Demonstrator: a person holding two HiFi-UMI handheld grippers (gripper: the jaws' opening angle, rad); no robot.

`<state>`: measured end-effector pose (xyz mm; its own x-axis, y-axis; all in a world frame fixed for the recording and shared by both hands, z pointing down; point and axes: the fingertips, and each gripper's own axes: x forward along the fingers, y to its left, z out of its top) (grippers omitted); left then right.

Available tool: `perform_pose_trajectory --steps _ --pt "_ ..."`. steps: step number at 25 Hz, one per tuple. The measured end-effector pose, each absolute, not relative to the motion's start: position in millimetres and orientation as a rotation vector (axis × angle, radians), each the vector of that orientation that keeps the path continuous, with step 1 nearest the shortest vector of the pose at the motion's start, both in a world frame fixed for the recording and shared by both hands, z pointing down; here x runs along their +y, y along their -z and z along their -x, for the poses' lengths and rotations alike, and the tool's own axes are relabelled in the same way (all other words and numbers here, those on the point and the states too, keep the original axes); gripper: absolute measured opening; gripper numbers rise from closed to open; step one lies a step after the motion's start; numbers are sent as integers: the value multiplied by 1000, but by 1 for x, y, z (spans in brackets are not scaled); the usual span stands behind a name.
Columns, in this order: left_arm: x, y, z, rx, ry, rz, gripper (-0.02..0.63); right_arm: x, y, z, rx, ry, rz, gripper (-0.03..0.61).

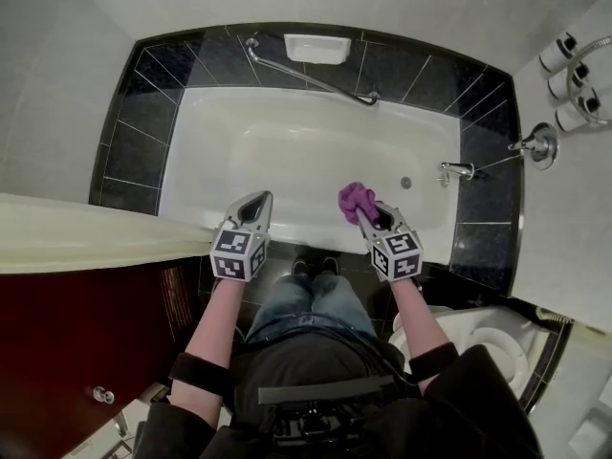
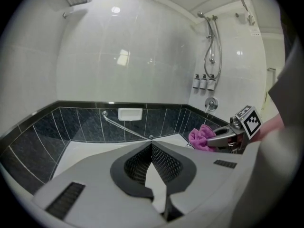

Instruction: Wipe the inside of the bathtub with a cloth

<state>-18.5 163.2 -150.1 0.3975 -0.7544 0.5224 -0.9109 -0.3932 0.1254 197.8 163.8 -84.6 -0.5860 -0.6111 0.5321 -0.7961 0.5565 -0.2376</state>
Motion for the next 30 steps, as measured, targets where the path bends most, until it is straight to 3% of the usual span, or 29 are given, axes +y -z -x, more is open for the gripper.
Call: perform_pose_trajectory --steps 18,30 --pt "139 152 96 -1473 -541 -2235 -3 154 76 -185 -2345 -694 -1250 118" --pt "114 137 216 -1330 -621 -2330 -2 149 59 -46 -2299 -755 -1358 118"
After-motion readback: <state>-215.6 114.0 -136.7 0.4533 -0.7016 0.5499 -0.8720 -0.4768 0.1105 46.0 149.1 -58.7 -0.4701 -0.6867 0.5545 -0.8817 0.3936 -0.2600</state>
